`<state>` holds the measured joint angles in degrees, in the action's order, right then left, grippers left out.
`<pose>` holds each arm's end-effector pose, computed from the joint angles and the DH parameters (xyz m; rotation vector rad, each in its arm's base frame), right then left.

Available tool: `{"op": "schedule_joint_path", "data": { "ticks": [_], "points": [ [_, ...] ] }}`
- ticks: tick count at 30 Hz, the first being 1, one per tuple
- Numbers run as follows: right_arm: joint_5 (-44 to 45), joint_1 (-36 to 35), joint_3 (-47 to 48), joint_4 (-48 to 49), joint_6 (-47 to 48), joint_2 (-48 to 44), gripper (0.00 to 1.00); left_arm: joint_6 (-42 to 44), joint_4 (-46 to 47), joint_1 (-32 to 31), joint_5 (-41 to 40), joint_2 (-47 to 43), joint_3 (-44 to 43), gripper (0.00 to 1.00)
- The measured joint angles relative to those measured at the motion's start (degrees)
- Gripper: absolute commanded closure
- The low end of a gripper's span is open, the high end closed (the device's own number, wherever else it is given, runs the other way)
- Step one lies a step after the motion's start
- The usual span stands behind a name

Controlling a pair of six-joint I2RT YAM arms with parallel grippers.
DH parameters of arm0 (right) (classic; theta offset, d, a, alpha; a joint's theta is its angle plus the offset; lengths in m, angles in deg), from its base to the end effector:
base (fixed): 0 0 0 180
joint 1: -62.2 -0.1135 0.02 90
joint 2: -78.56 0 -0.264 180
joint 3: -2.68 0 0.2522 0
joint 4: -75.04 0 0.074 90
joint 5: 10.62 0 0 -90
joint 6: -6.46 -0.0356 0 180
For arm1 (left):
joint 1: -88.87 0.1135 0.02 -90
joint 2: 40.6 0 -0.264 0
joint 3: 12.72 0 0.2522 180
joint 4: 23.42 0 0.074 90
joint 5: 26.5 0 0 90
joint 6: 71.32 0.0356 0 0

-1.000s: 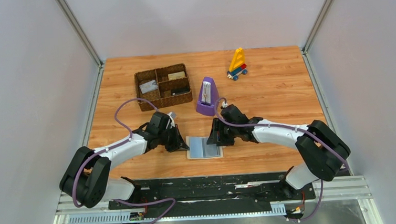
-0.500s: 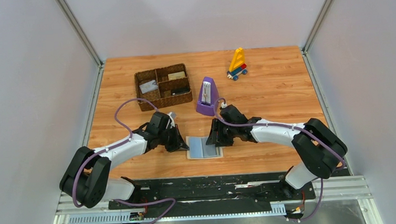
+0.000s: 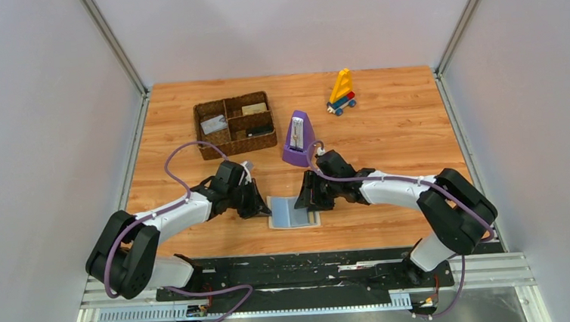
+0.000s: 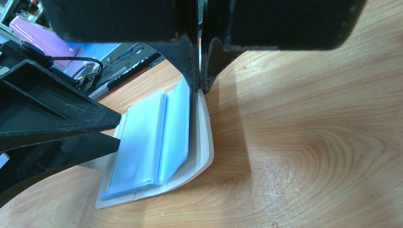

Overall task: Take the credit cards out of the card holder
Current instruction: Remove the credit card from the card holder.

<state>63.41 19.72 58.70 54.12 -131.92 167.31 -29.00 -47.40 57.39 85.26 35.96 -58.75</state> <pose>0.2077 0.2034 0.1539 0.0150 2.7480 0.9122 0.1961 -0.1356 0.1550 -0.2192 2.7355 -0.9643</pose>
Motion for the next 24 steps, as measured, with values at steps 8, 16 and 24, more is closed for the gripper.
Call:
{"op": "schedule_joint_path", "data": {
  "ticks": [8,16,24],
  "points": [
    [-1.8,0.2,-0.3,2.4,-0.6,0.1,0.50,0.0,-0.1,0.0,-0.1,0.0,0.1,1.00],
    [-3.5,0.3,-1.2,5.5,-1.1,0.1,0.53,0.0,-0.2,0.0,-0.5,0.0,0.7,1.00],
    [-6.1,0.1,-1.3,8.4,-1.7,0.1,0.61,-0.3,0.3,0.0,0.0,0.0,0.7,1.00]
  ]
}}
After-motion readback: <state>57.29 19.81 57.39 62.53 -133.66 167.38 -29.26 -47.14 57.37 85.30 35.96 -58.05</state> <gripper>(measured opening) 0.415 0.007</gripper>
